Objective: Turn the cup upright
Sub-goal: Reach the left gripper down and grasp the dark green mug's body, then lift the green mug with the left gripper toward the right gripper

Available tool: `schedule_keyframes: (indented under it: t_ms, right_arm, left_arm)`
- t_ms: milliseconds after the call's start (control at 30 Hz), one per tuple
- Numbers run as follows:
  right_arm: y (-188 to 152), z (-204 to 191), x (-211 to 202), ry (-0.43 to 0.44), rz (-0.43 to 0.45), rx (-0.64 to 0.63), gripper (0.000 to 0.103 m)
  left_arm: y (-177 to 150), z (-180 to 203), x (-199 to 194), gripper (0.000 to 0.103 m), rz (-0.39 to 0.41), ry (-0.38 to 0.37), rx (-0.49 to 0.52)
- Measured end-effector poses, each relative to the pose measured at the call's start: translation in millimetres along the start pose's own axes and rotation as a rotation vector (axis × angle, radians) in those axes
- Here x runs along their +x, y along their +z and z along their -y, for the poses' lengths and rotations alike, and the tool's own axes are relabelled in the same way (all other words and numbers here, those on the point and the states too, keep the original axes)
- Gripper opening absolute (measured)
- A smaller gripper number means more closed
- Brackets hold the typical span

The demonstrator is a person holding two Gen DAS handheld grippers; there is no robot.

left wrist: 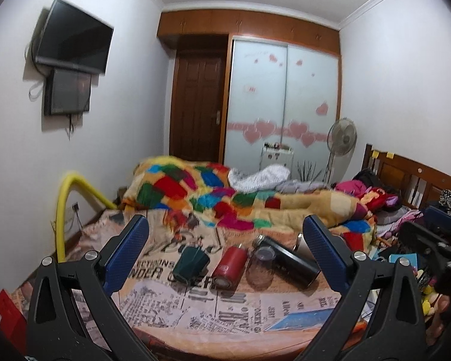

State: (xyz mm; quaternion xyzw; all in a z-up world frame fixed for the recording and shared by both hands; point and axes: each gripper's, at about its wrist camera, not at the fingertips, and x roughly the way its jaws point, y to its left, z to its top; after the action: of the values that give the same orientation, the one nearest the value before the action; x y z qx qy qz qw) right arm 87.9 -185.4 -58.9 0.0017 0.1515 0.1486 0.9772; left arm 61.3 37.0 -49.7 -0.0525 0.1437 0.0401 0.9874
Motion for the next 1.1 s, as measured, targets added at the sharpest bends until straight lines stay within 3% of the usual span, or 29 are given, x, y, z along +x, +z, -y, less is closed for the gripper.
schedule_keyframes:
  t_ms: [100,333,500,800,1100]
  right_arm:
    - [-5.9,4.9,16.3,-0.011,-0.041,0.004,0.103]
    - [-21.4,16.0,50.1,-0.046,-0.138,0.012,0.103]
    - [-30.2,20.1,74.1,-0.068,-0.208,0.015,0.103]
    - [-45.1,23.6,111.9,-0.089,-0.288,0.017,0.103]
    - [-51.9,25.4,132.0,-0.090,-0.325,0.011,0.103]
  left_arm:
    - [-10.8,-18.5,37.1,0.103,-0.089,0.009,-0.018]
    - [-58.6,-66.3,159.8,0.103,-0.386,0.039,-0.017]
    - [-97.3,-85.5,234.9,0.094,-0.566,0.012,0.006]
    - [-132.3,-95.3,303.1,0.077,-0.690,-0.050,0.054]
    - [-147.9,-95.9,331.1,0.070,-0.732,-0.097,0.046]
